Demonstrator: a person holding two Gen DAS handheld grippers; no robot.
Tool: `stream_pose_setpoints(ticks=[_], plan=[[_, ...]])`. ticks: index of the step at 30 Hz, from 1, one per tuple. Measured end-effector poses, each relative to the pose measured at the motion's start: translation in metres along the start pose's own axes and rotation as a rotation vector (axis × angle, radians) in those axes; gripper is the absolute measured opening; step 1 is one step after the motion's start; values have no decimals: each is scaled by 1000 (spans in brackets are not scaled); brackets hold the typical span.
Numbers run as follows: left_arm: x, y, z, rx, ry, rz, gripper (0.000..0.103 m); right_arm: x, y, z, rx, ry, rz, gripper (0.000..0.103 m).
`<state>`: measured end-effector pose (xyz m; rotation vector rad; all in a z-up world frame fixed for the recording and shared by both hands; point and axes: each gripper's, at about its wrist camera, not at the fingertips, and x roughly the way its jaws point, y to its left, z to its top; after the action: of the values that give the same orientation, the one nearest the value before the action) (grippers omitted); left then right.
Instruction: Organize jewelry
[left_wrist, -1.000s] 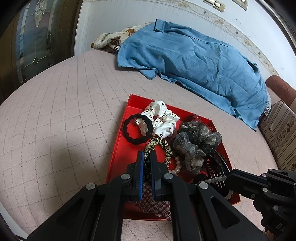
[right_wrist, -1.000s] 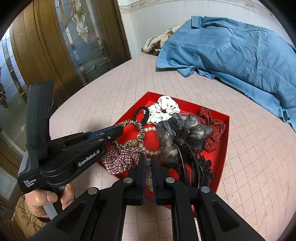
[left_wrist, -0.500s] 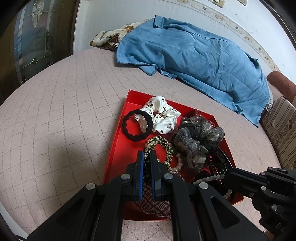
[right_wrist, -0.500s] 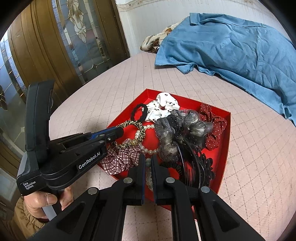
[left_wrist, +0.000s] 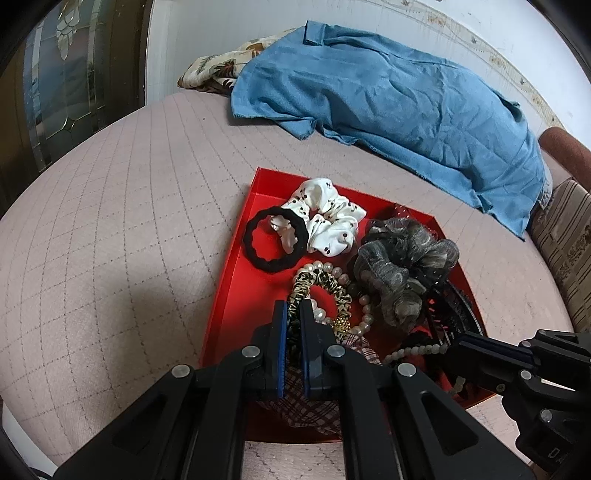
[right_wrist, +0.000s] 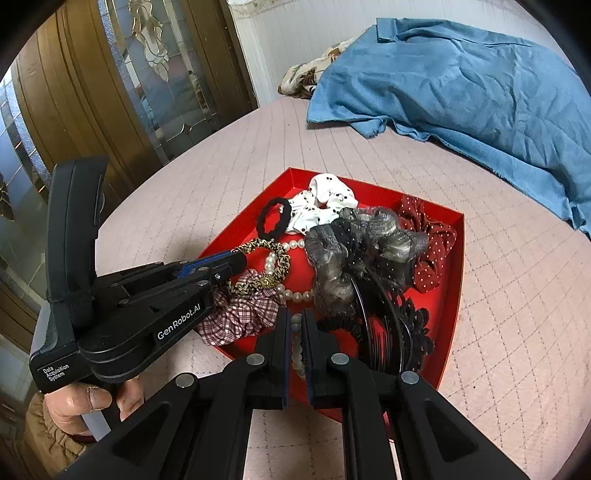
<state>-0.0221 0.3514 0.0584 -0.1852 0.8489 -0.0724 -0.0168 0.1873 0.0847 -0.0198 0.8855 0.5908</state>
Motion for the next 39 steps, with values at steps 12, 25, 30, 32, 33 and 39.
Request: stream_pose_setpoints(ticks=[12, 25, 30, 32, 33, 39], plan=[[9, -2, -3, 21, 34, 33, 6, 6, -8, -5, 18, 19, 2, 8], [15, -6, -4, 48, 52, 58, 6, 20, -19, -12, 45, 55, -8, 8], [15, -6, -4, 47, 51, 57, 6, 21, -20, -13, 43, 59, -14, 8], [15, -5, -4, 47, 51, 57, 6, 21, -20, -14, 40, 58, -17, 8], [15, -5, -4, 46, 50, 57, 6, 22, -20, -14, 39, 57, -19, 8], [13, -6, -3, 39, 40, 52, 10, 20, -20, -14, 44, 53, -16, 9]])
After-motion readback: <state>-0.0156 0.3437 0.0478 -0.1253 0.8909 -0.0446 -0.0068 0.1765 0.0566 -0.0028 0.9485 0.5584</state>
